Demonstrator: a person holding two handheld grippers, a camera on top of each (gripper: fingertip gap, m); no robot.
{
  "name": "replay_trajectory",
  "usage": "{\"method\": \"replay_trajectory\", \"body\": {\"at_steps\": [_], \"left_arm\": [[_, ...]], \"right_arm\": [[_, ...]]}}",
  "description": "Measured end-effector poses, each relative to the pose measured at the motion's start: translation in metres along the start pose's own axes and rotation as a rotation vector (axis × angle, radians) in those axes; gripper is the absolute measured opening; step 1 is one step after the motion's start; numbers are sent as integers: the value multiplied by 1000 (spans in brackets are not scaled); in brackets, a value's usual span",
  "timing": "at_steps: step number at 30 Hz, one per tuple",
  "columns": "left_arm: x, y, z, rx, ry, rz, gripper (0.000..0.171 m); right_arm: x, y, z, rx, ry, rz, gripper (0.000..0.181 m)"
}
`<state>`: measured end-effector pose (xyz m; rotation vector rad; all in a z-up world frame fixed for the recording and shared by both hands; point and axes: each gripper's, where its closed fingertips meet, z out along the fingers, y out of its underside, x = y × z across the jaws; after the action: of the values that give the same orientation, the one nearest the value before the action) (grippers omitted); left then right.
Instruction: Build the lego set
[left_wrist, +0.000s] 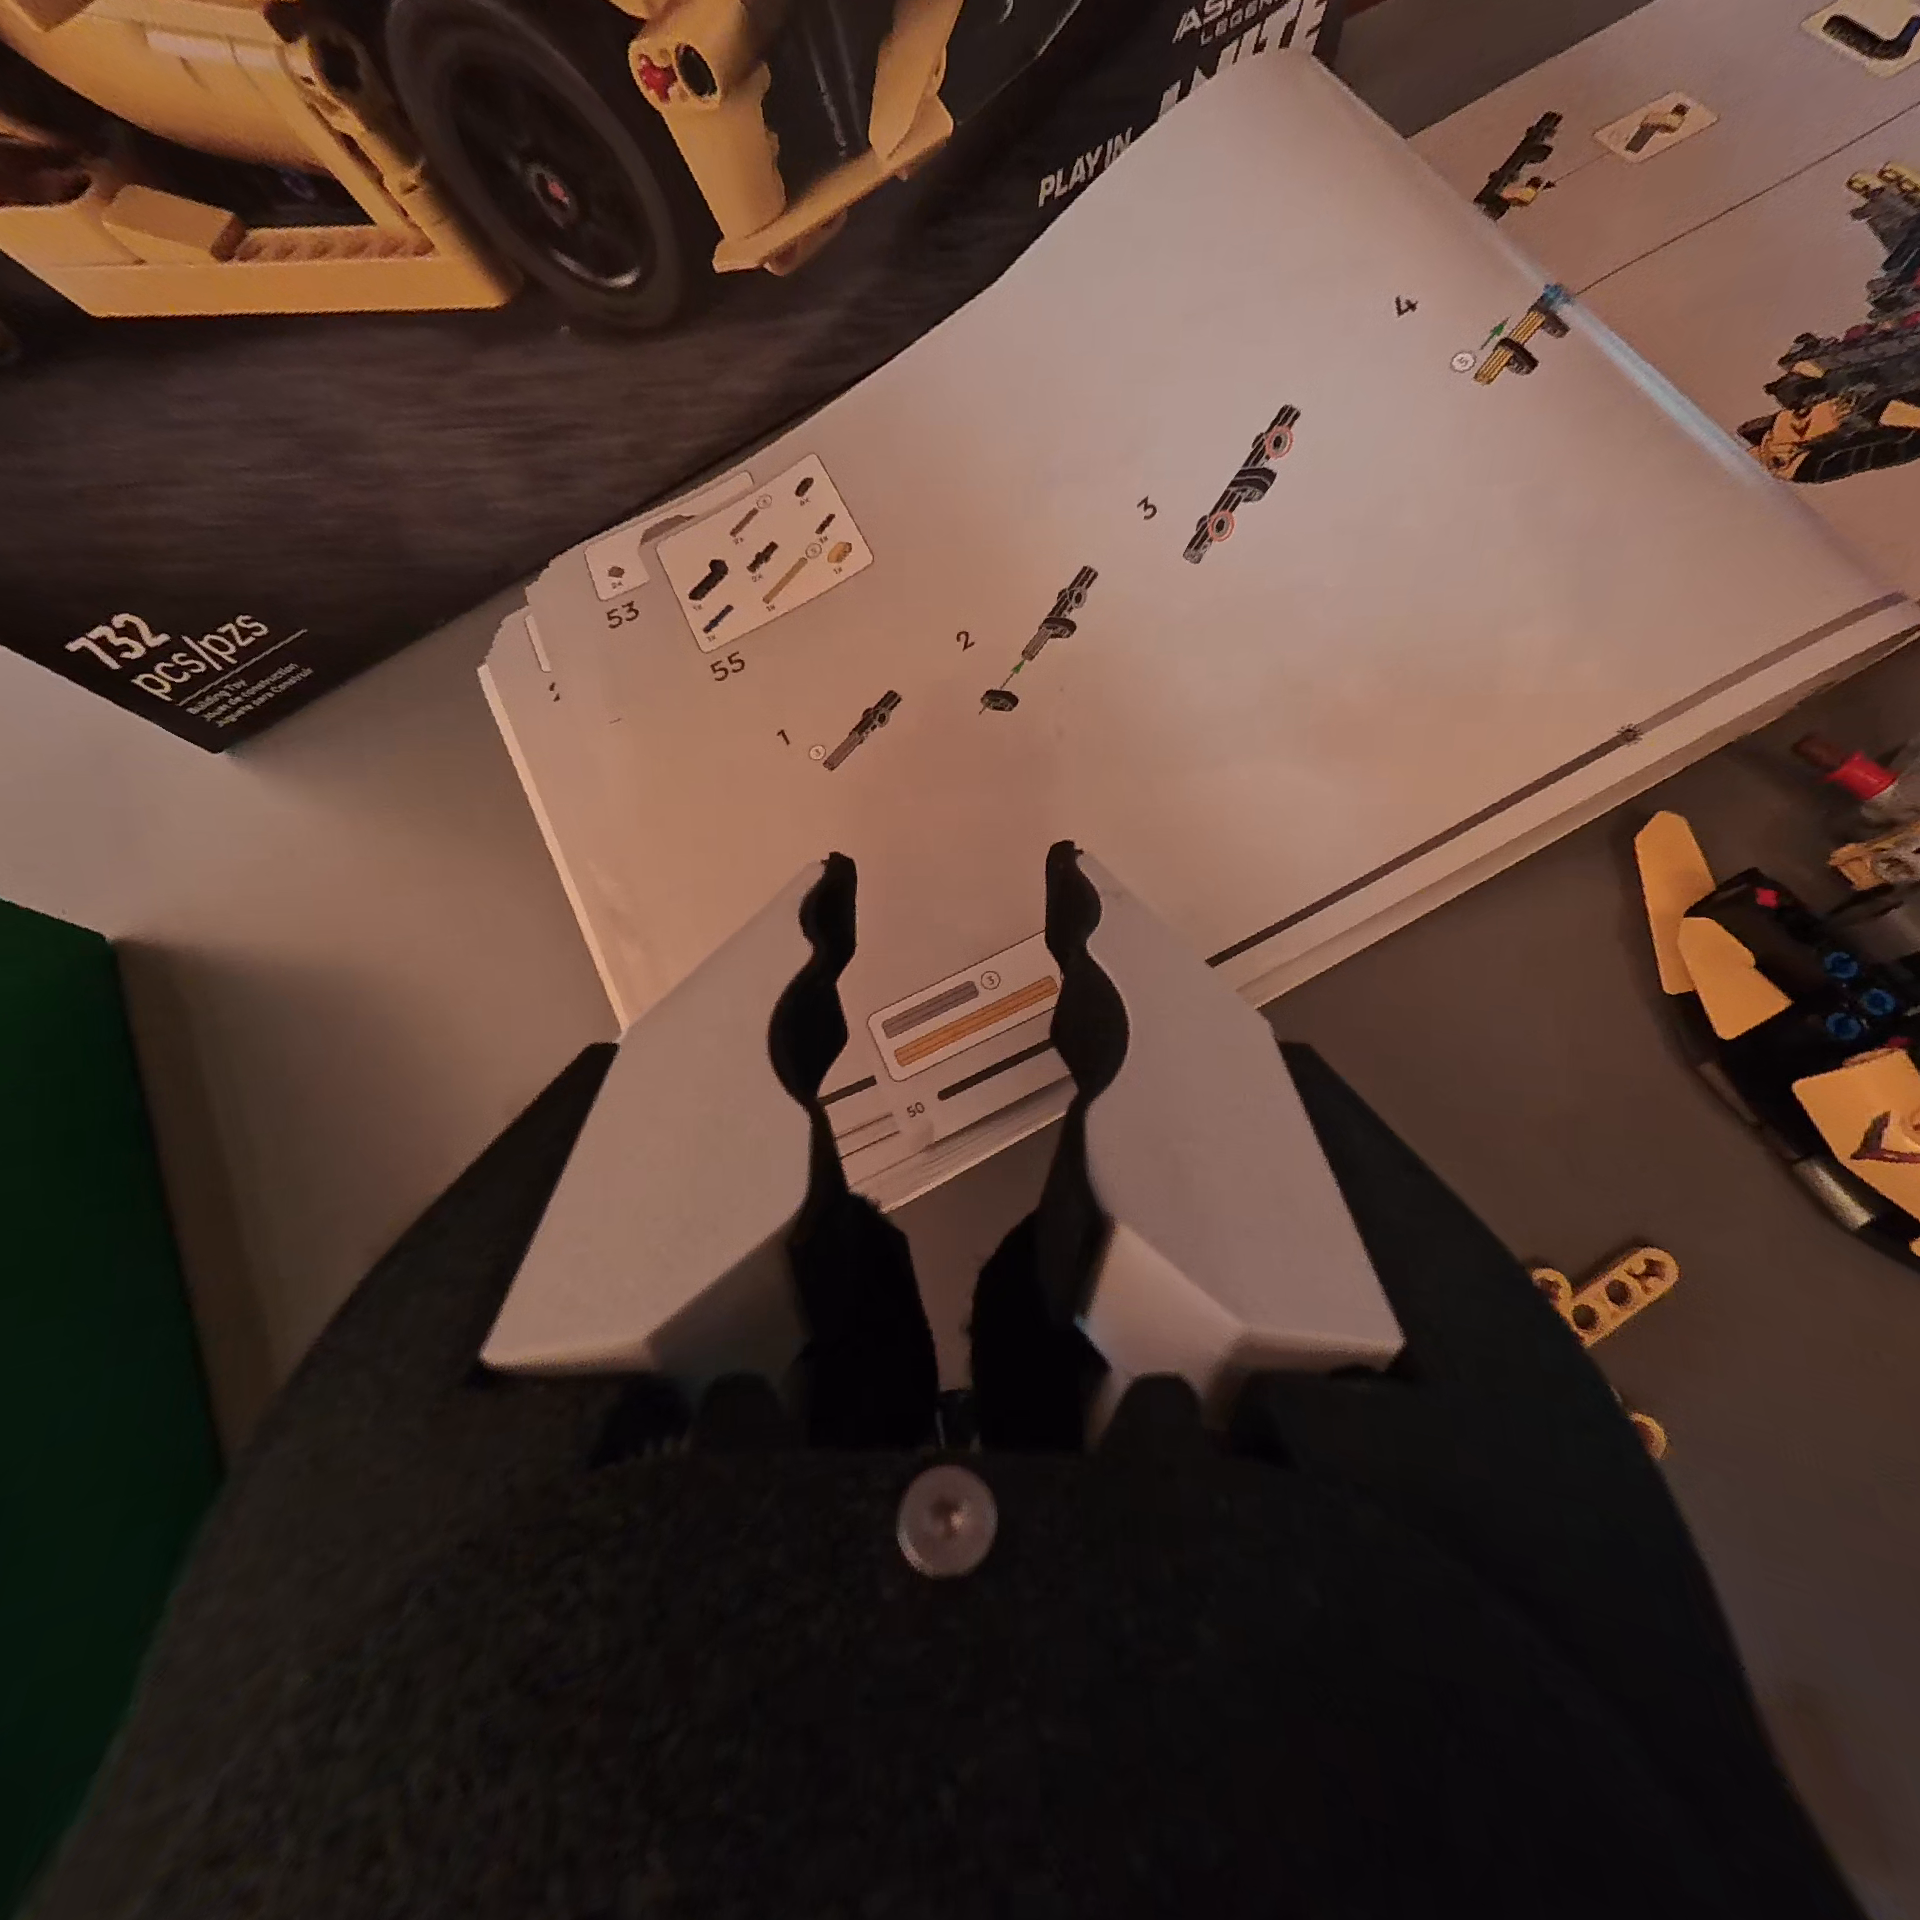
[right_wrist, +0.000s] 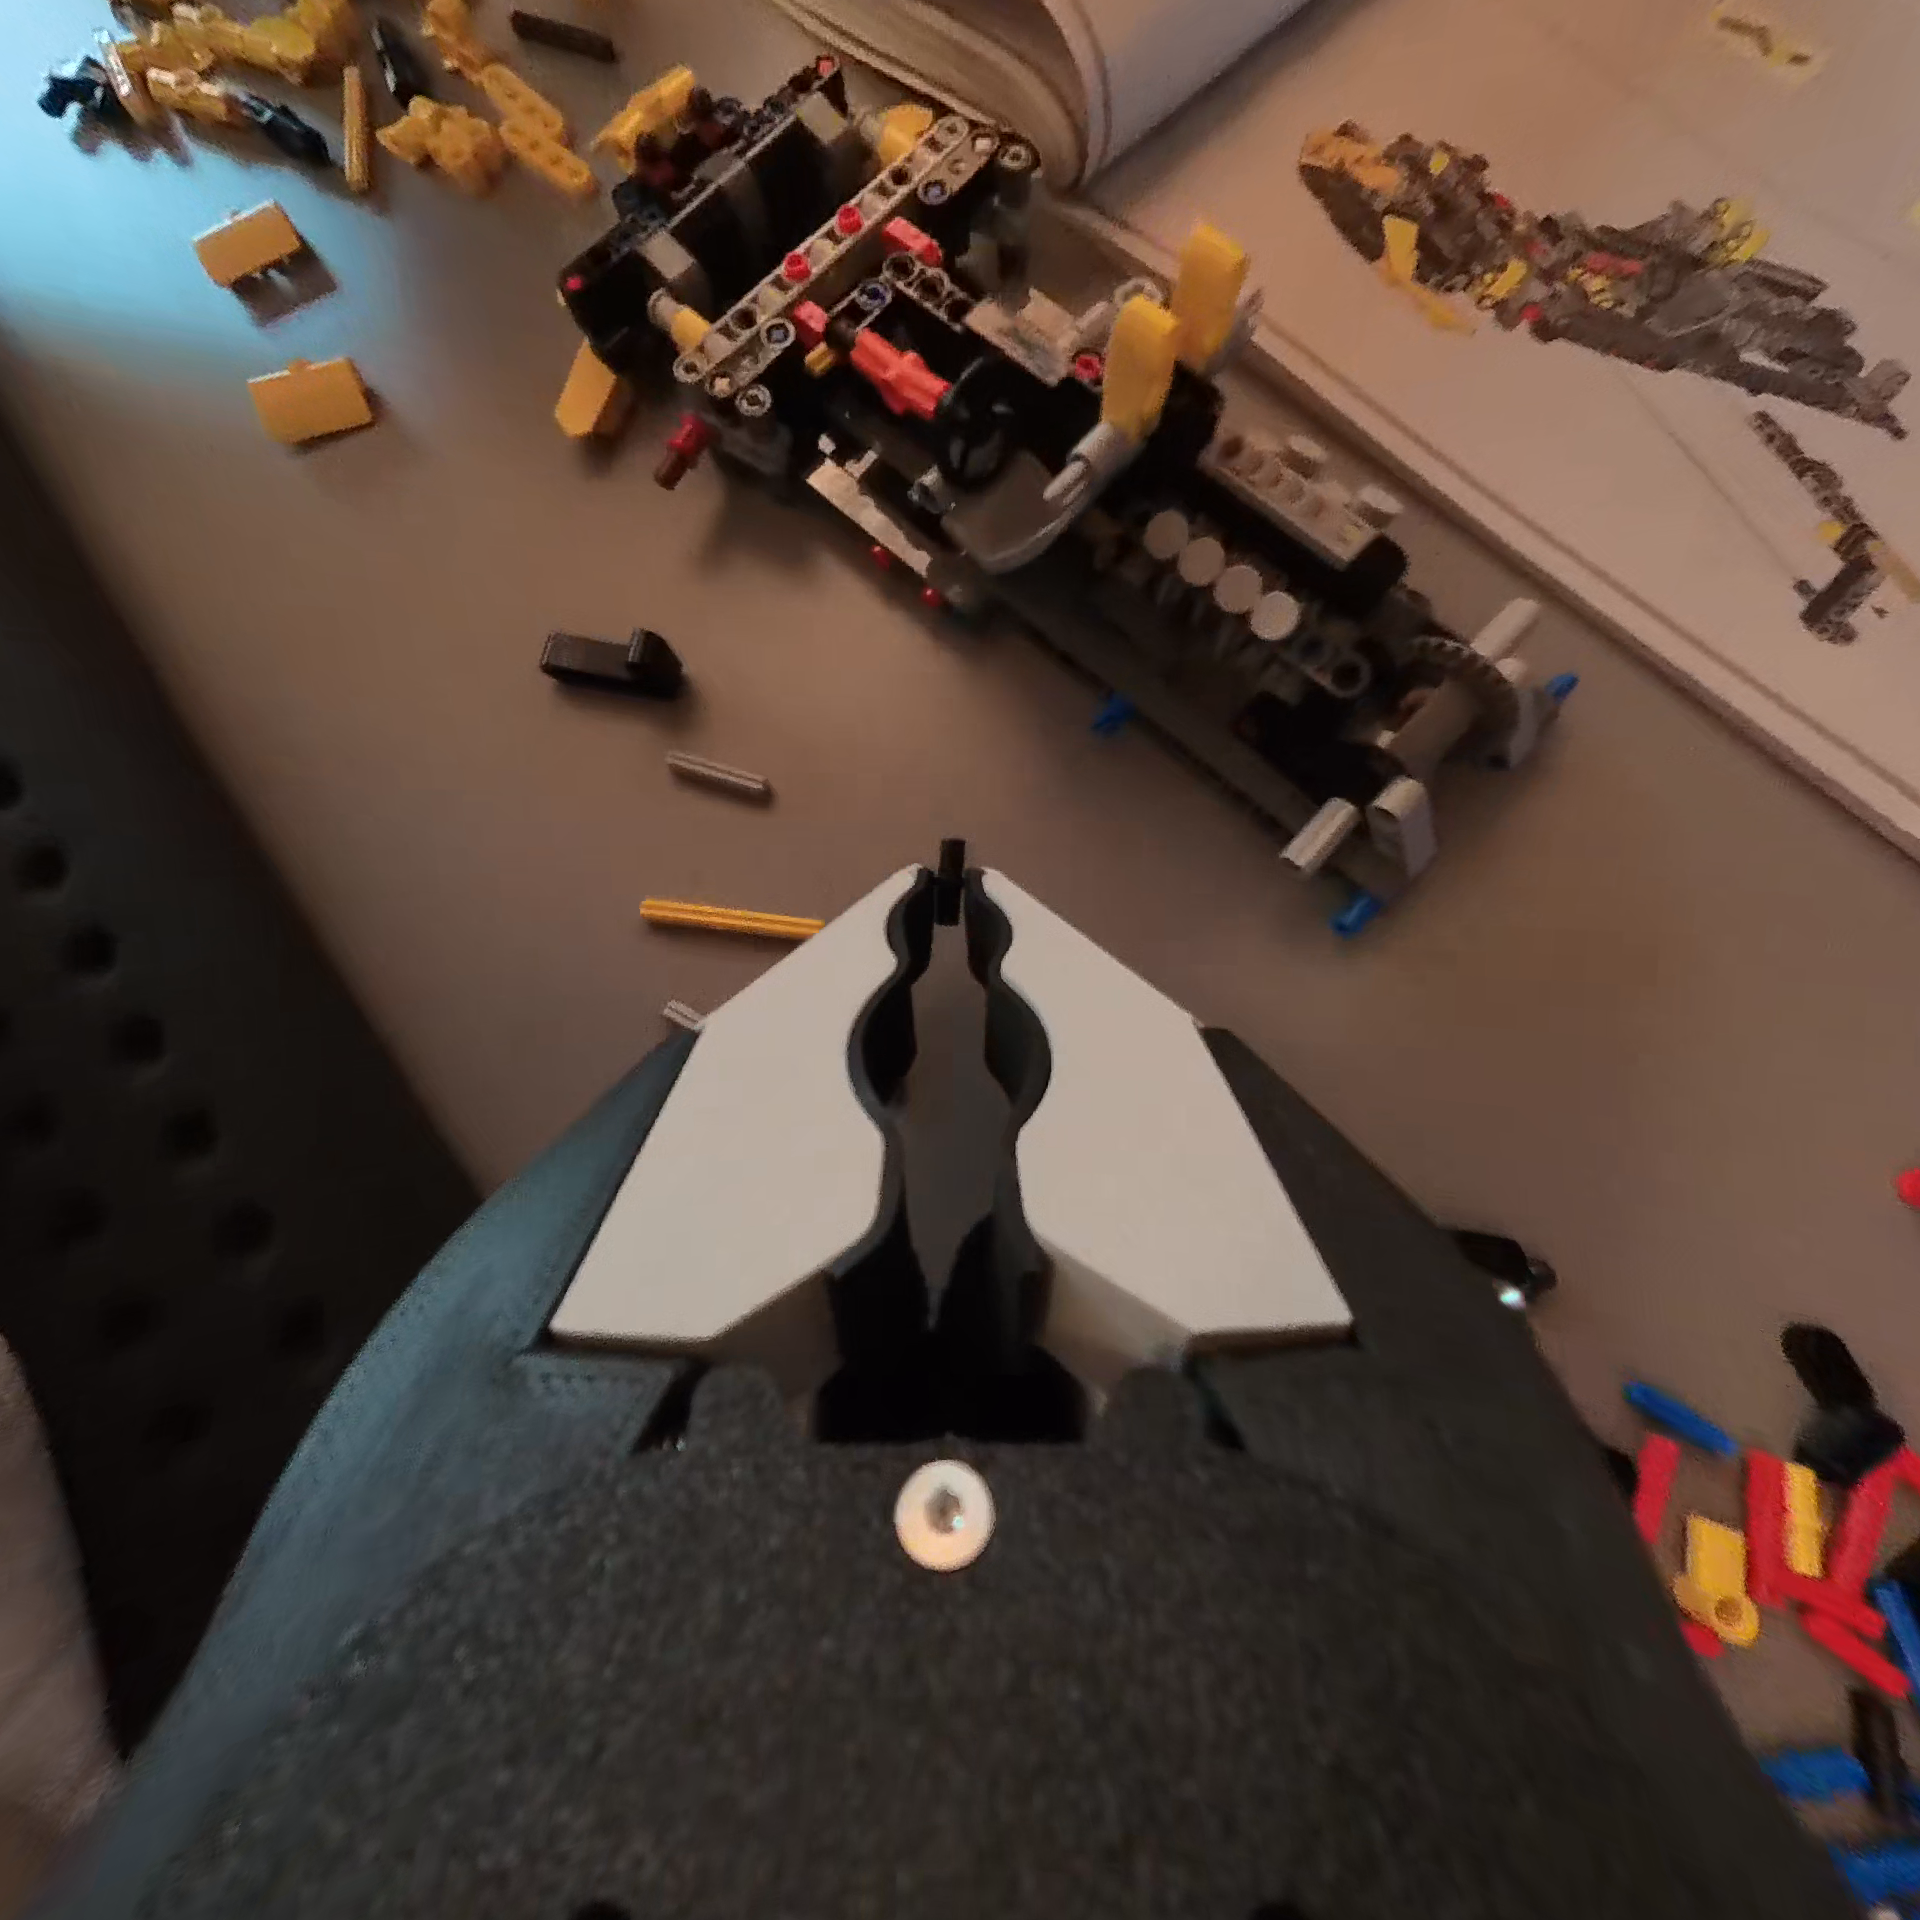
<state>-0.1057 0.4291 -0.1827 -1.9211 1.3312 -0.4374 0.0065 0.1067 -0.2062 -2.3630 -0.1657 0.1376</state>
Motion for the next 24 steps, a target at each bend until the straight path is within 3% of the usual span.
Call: {"method": "replay_trajectory", "body": {"at_steps": [7, 14, 24], "left_arm": [[3, -2, -2, 9, 7, 7, 34], [4, -2, -1, 8, 14, 7, 34], [5, -4, -4, 17, 15, 22, 34]], "right_arm": [[-4, 6, 8, -75, -22, -54, 5], [-20, -1, 15, -59, -84, -73, 5], [-17, 7, 18, -118, -37, -86, 5]]}}
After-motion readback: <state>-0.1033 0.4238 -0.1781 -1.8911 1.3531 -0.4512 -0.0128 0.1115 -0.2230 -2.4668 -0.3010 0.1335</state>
